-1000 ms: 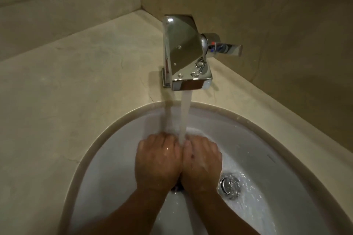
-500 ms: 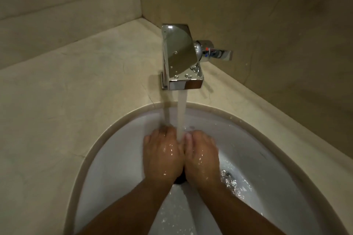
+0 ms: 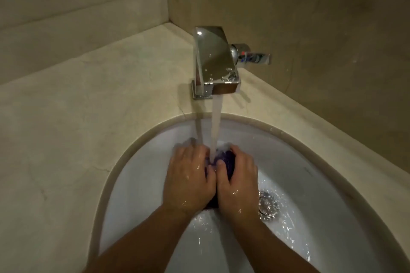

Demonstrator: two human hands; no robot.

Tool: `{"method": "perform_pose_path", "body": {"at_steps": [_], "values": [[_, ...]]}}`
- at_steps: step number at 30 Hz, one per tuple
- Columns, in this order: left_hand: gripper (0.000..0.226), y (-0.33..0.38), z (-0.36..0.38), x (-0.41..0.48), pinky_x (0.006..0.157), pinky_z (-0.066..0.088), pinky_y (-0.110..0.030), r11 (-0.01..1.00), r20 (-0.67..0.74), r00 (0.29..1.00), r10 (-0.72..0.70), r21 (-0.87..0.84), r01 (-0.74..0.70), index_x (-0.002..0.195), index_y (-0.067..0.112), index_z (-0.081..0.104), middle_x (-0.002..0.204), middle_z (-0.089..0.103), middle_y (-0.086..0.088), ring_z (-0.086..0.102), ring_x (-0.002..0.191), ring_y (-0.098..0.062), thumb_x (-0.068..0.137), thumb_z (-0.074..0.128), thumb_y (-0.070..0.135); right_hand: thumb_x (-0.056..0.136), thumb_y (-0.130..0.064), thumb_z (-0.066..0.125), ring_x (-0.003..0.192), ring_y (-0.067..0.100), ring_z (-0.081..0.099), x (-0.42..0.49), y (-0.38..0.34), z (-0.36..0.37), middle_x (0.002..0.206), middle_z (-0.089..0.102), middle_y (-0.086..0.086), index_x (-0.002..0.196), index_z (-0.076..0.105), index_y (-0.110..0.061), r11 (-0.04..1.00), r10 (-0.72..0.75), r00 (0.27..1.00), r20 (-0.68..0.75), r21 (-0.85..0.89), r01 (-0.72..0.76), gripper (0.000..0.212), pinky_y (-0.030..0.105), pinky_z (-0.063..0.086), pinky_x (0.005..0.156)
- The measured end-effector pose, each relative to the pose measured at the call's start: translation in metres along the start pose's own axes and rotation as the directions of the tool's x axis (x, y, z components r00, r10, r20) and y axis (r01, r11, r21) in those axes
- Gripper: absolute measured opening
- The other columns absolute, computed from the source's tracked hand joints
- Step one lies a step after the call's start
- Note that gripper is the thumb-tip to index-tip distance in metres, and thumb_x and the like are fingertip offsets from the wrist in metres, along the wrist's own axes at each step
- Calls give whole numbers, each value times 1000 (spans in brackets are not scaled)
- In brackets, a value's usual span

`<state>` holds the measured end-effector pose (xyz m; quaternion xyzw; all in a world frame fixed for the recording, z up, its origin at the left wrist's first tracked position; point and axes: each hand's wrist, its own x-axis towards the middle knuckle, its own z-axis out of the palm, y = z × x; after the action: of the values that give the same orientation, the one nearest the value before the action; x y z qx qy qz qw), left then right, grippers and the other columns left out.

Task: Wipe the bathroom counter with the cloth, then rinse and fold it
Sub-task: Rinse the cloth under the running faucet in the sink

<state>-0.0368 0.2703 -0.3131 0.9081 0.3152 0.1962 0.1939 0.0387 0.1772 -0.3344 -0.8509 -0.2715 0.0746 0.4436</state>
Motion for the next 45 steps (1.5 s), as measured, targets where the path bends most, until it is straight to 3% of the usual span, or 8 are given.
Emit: {"method": "perform_pose_path", "body": {"at_steps": [6, 10, 17, 21, 27, 32, 37, 45], "values": [[36, -5, 17, -1, 64, 46, -35, 977, -41, 994, 98, 194, -88, 88, 15, 71, 80, 67, -5, 60, 67, -24, 95, 44, 38, 94, -37, 38, 95, 22, 58, 8, 12, 20, 104, 69, -3, 109, 70, -24, 967, -72, 991, -111, -250, 42, 38, 39, 47, 80], [32, 1, 24, 6, 67, 50, -38, 969, -117, 993, 36, 249, -6, 82, 14, 70, 74, 65, -7, 62, 67, -28, 95, 52, 37, 94, -34, 51, 87, 21, 62, 28, 14, 20, 90, 67, -4, 91, 69, -24, 839, -67, 991, 112, -532, 117, 20, 38, 51, 78], [33, 9, 25, 16, 73, 57, -41, 987, 5, 990, -141, 81, 140, 91, 17, 68, 79, 67, -2, 65, 75, -23, 95, 48, 43, 89, -26, 49, 83, 30, 65, 24, 23, 21, 87, 67, 5, 90, 68, -16, 959, -122, 990, -68, -266, 99, 21, 51, 51, 84], [41, 13, 17, 18, 84, 50, -39, 995, 37, 995, -95, 41, 94, 92, 20, 67, 83, 64, 0, 61, 82, -21, 98, 33, 41, 92, -31, 42, 93, 30, 63, 25, 21, 17, 98, 69, 4, 101, 71, -18, 912, -174, 982, 77, -362, 190, 33, 45, 43, 90], [54, 28, -8, 25, 81, 48, -32, 998, 18, 999, -39, -39, 39, 96, 18, 68, 93, 59, -2, 55, 86, -18, 91, 20, 43, 102, -38, 31, 92, 17, 49, 26, -8, -2, 95, 58, -8, 102, 64, -23, 996, -82, 994, -70, 27, 85, 36, 26, 33, 80], [28, 30, -33, 11, 80, 45, -32, 982, -154, 986, 67, -165, -93, 91, 16, 62, 88, 59, -1, 52, 83, -19, 94, 36, 26, 99, -38, 41, 94, 7, 56, 12, -38, -24, 97, 53, -19, 96, 58, -36, 963, -86, 981, -172, 237, 126, 18, 18, 42, 79], [18, 1, -21, -22, 76, 42, -38, 980, -32, 980, 198, -6, -199, 76, 21, 53, 77, 49, 5, 48, 76, -19, 88, 48, 33, 95, -45, 49, 91, 5, 50, -6, -19, -22, 78, 55, -15, 61, 52, -38, 986, 29, 998, -49, 166, -20, 34, 11, 33, 75], [26, -2, 11, -9, 77, 43, -34, 993, -61, 996, 71, 98, -64, 91, 20, 63, 88, 62, 1, 56, 82, -19, 93, 43, 36, 92, -36, 42, 89, 18, 54, 8, 13, 14, 98, 63, -6, 96, 65, -24, 960, -136, 980, -143, -263, 95, 26, 36, 41, 77]]}}
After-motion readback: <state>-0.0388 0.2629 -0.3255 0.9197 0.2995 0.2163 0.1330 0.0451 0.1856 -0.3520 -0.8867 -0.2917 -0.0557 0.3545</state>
